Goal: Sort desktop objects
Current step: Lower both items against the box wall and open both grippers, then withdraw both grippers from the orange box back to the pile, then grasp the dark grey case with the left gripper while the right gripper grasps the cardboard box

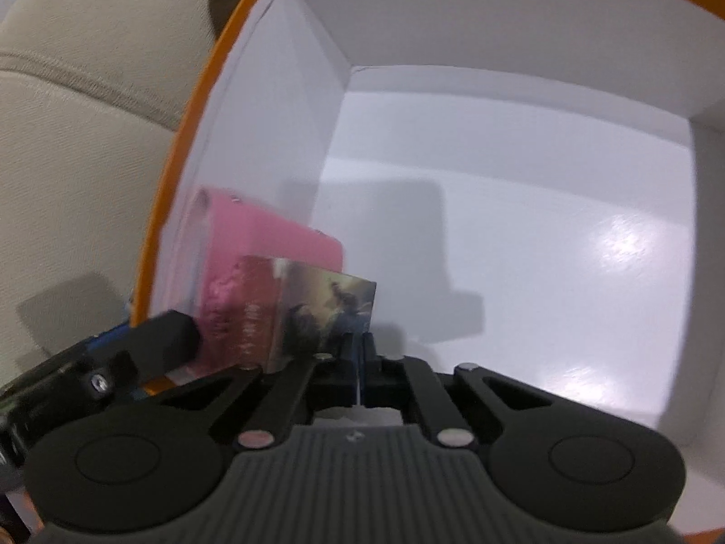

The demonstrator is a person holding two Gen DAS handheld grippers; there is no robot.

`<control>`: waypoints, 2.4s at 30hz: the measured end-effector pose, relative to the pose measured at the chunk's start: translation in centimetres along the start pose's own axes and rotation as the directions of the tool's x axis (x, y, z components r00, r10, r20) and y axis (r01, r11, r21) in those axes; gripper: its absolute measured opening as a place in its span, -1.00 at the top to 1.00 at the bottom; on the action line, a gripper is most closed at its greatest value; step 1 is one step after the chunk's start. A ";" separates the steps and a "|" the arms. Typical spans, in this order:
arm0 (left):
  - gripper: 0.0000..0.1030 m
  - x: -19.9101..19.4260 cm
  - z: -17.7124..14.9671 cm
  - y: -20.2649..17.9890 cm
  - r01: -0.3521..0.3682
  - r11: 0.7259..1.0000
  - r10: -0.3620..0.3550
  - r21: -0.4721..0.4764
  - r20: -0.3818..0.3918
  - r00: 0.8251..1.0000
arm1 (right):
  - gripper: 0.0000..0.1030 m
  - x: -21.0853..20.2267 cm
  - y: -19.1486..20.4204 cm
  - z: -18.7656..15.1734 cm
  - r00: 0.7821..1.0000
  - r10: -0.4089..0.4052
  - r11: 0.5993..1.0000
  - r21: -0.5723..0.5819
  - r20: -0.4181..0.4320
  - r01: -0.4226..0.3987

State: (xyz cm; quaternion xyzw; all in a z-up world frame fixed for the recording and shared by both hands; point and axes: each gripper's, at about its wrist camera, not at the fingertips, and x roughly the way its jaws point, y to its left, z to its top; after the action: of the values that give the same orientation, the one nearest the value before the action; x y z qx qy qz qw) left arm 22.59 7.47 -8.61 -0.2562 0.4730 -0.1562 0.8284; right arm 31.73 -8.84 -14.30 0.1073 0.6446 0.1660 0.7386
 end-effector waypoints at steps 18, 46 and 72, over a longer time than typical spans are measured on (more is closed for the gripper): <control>0.17 -1.8 0.0 0.6 -0.039 0.999 0.040 -0.013 0.098 0.994 | 0.73 -0.7 1.8 1.3 0.994 -0.065 0.995 -0.071 0.090 0.071; 0.08 -10.2 -9.8 -7.3 -0.286 0.919 0.247 0.271 0.172 0.954 | -0.42 -11.2 -1.3 -19.9 0.809 0.053 0.918 -0.347 0.585 0.191; 0.07 -3.8 -14.0 -5.6 -0.454 0.814 0.482 0.362 0.014 0.876 | -0.39 -9.1 -5.8 -24.3 0.888 -0.016 0.967 -0.217 0.460 0.130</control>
State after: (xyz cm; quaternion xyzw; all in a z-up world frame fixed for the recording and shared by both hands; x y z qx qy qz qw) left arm 8.49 0.86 -8.62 0.0280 0.5175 -0.0402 0.8543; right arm 7.33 -19.02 -11.64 0.0277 0.4322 0.1855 0.8821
